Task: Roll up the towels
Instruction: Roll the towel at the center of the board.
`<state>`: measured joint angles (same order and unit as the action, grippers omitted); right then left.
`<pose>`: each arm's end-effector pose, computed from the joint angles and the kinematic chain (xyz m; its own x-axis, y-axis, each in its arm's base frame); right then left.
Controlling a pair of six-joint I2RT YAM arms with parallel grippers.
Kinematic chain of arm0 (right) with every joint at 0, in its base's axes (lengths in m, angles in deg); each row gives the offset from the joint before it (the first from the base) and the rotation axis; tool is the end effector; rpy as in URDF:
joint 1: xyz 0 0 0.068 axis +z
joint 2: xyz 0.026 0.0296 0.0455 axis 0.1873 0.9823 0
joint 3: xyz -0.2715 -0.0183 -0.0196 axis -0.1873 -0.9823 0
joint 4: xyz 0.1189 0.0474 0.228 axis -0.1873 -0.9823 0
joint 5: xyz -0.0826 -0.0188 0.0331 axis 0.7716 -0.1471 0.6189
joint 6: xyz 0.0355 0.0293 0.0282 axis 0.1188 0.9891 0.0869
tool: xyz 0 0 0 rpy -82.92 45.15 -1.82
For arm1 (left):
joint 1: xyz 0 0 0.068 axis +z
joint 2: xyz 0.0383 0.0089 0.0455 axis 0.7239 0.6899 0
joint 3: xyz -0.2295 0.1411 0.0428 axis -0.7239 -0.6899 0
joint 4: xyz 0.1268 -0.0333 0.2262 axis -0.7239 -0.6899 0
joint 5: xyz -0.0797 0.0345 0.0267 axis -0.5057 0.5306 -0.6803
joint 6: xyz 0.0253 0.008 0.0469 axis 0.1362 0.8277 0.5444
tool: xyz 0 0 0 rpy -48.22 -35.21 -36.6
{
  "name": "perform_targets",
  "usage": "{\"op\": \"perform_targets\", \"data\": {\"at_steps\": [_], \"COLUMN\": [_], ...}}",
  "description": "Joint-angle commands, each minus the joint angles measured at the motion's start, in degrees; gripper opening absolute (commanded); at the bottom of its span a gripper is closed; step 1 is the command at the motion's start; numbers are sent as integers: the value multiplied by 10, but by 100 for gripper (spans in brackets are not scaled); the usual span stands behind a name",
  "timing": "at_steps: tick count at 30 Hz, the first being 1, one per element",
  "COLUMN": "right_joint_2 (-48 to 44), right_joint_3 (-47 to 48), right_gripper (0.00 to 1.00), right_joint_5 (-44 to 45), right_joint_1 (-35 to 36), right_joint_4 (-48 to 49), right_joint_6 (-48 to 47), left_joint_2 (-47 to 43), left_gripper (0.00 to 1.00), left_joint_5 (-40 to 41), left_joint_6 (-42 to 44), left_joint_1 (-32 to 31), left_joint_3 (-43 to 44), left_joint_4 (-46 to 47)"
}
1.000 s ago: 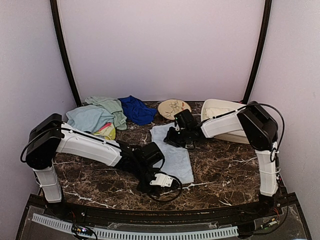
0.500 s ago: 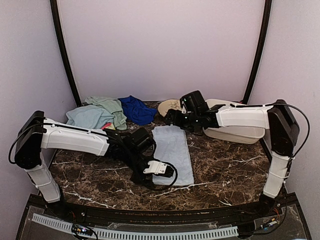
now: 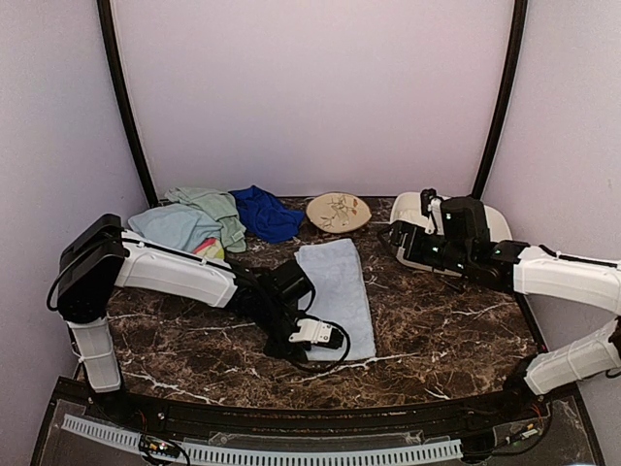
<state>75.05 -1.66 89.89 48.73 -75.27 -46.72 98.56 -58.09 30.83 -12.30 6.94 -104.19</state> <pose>0.2233 0.1691 0.2661 -0.5744 0.3118 -0.7569 -0.2336 0.8237 0.5166 0.1856 -0.3239 0.1504 0.2422 0.8293 -0.5036 0.9702 -0.2118 0.1178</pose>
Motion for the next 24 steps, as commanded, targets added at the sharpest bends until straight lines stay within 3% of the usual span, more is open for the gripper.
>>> {"op": "perform_targets", "data": {"at_steps": [1,3,5,11,18,24], "right_joint_2": [-47,-59,-65,-47,68,168], "right_joint_3": [-44,-62,-75,-101,-84,-77], "right_gripper": [100,100,100,100,100,100], "right_joint_5": [5,5,5,5,5,5], "right_joint_1": [58,97,141,270,417,463], "right_joint_4": [-5,-10,-8,-5,-23,50], "right_joint_6": [-9,-9,-9,-9,-9,-9], "left_joint_2": [2,3,-1,-55,-68,-61], "left_gripper": [24,14,11,11,15,16], "left_joint_5": [1,-10,-28,-63,-106,-123], "left_joint_6": [-17,-13,-7,26,40,39], "left_joint_1": [21,33,46,84,105,110], "left_joint_3": [-10,-11,-11,-54,-63,-54], "left_joint_4": [1,-12,-36,-80,-120,-134]}}
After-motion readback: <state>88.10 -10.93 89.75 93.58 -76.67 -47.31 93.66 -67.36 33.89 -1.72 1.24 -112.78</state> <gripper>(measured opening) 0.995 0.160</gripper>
